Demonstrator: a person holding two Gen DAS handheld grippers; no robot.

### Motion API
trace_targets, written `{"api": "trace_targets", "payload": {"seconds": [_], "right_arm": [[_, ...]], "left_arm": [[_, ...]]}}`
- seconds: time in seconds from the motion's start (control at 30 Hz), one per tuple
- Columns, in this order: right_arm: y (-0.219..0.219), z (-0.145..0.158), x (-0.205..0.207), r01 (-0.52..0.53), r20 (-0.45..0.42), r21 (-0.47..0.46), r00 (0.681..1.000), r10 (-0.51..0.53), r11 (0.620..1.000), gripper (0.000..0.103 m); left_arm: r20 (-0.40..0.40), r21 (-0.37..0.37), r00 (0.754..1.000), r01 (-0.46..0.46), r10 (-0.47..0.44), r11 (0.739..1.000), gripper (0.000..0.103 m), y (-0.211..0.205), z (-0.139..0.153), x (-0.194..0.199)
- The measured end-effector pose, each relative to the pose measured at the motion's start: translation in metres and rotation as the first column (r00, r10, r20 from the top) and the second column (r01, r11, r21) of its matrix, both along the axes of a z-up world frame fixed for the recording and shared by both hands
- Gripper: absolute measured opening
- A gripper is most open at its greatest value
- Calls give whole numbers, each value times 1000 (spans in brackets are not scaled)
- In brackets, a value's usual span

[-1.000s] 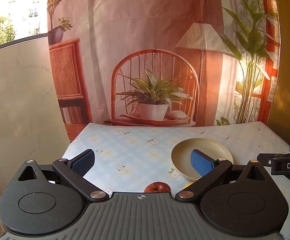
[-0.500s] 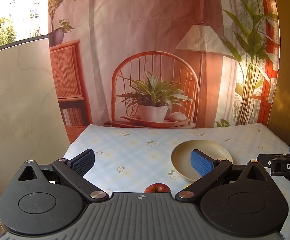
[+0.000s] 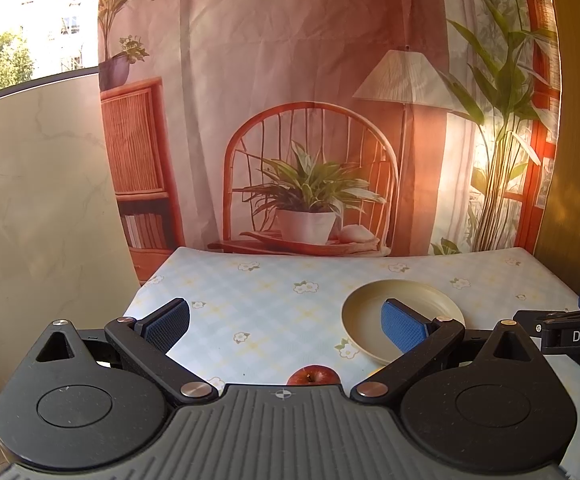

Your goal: Organize fruits

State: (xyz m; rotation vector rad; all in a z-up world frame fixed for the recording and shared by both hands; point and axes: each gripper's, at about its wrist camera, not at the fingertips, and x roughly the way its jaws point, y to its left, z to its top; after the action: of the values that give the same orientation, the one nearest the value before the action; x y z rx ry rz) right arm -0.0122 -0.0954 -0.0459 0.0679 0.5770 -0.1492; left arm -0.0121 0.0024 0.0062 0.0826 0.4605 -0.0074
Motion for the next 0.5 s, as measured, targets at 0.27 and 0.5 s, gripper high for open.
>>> {"api": "trace_targets", "payload": {"seconds": [0.27, 0.5], "right_arm": [[1, -2, 0, 0, 1, -1, 1000, 0, 1000, 103], [1, -3, 1, -3, 3, 0, 1000, 3, 1000, 103]], "left_arm": [[-4, -1, 1000, -1, 1, 1000, 103, 1, -1, 0], [-11, 10, 1000, -9, 9, 1000, 103, -1, -3, 2]]}}
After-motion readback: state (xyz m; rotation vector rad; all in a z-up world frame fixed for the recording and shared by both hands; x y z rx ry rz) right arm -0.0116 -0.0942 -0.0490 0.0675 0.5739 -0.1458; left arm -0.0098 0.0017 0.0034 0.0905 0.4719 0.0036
